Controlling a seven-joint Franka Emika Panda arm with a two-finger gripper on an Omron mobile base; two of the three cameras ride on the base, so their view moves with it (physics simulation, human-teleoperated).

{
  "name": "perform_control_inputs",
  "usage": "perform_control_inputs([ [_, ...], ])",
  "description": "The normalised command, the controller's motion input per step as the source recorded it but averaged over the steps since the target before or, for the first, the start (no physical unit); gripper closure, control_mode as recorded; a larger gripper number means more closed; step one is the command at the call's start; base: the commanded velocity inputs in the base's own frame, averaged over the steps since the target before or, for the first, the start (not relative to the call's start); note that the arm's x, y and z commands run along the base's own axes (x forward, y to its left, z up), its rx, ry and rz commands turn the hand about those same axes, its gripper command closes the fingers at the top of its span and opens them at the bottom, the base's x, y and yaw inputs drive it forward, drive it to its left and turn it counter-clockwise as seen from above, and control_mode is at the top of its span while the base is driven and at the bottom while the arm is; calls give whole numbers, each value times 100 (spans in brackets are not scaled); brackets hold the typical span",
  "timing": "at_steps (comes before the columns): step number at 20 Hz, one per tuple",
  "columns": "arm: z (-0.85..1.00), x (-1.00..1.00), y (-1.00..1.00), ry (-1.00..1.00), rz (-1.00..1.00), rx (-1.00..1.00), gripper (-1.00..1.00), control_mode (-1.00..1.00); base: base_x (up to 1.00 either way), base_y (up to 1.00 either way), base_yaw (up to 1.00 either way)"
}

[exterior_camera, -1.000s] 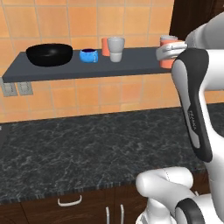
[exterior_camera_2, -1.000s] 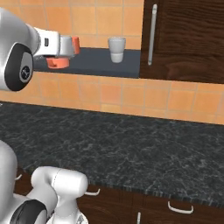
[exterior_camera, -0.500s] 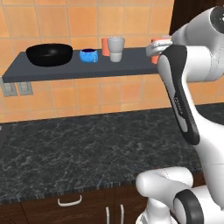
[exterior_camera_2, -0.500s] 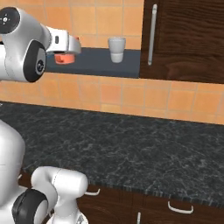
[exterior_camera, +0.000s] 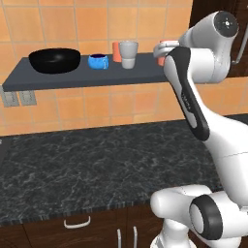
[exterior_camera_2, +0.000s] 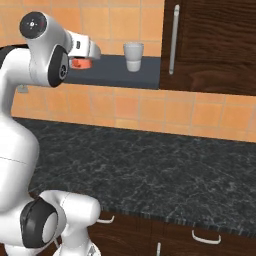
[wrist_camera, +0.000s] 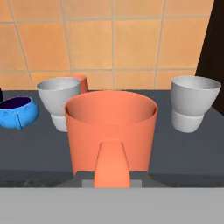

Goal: Gather all objects into one cabinet and sort the glasses and bowls to opposite sides.

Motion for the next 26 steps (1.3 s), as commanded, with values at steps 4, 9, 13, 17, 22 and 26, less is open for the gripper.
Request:
perform_control_inputs([
  [4,-35,0,5,4,2,0,100,-100,0,0,0],
  [9,-38,13,0,2,1,0,100,-100,0,0,0],
  [13,-9,57,0,-1,0,0,100,-100,0,0,0],
  [17,-3,68,0,0,0,0,100,-100,0,0,0],
  [22,-2,67,0,0,1,0,100,-100,0,0,0],
  [26,-7,67,0,0,2,0,100,-100,0,0,0],
])
